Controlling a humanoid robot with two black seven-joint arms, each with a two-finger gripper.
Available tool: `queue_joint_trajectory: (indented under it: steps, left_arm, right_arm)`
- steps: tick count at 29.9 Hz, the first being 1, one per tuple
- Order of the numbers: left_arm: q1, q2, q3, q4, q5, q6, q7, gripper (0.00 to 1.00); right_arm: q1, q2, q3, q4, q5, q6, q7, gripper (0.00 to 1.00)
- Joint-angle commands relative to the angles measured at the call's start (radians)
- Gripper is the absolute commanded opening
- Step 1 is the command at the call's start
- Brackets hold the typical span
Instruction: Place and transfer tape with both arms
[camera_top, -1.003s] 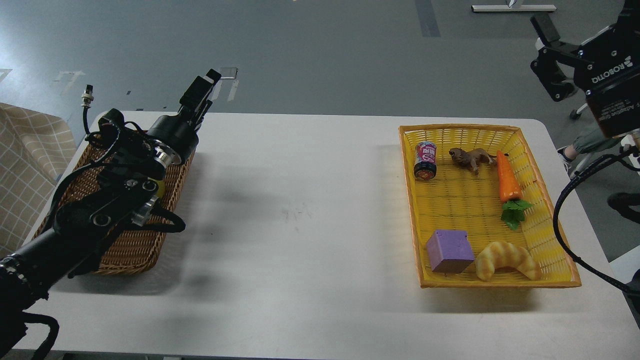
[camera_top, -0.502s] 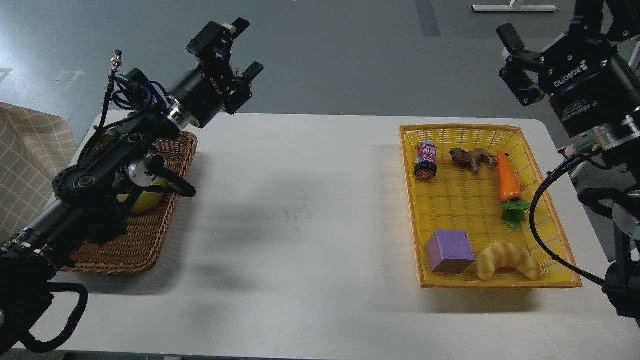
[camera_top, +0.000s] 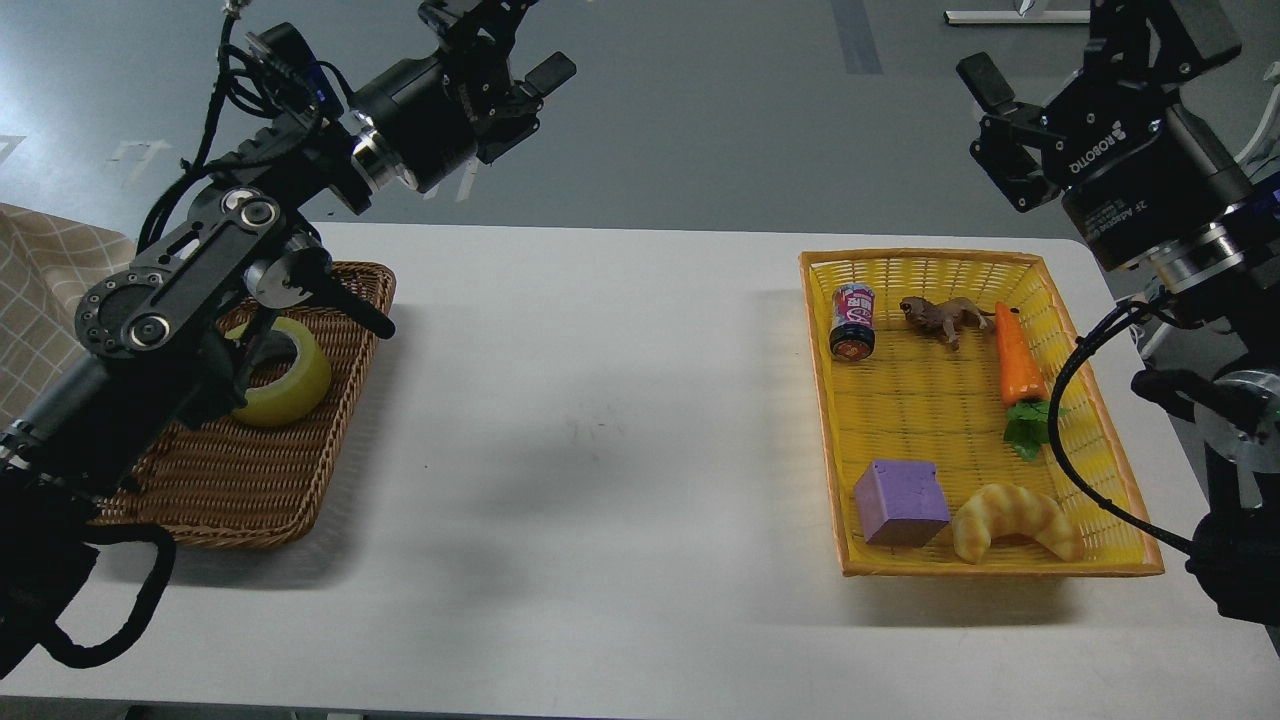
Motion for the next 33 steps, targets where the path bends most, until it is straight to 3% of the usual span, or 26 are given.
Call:
queue_joint_trajectory:
  steps: [1,4,6,8,16,23,33]
  left_arm:
    - [0.006,-0.021,-0.04,-0.111,0.154,0.008,0.0,0.98]
    - [0.123,-0.077,-0.153,-0.233,0.142,0.034,0.04,0.98]
    - [0.242,-0.183,-0.25,-0.295,0.066,0.042,0.144,0.98]
    - [0.279,-0.225,-0.282,-0.311,0.032,0.052,0.192,0.98]
    - [0.299,-0.251,-0.307,-0.329,-0.057,0.1,0.174,0.98]
    - [0.328,-0.266,-0.323,-0.329,-0.09,0.108,0.06,0.98]
    - [0.387,-0.299,-0.313,-0.331,-0.087,0.132,0.066,0.98]
  right_arm:
    - [0.018,0.001,-0.017,0.0,-0.024,-0.002,0.002,1.0]
    - [0.03,0.001,-0.02,0.0,-0.029,-0.002,0.002,1.0]
    - [0.03,0.001,-0.022,0.002,-0.029,-0.002,0.002,1.0]
    - [0.029,0.006,-0.022,0.002,-0.027,0.0,0.002,1.0]
    - [0.022,0.035,-0.022,0.002,-0.026,0.0,0.002,1.0]
    - [0.019,0.06,-0.022,0.0,-0.023,0.0,0.011,1.0]
    - [0.027,0.115,-0.017,0.008,-0.023,0.0,0.012,1.0]
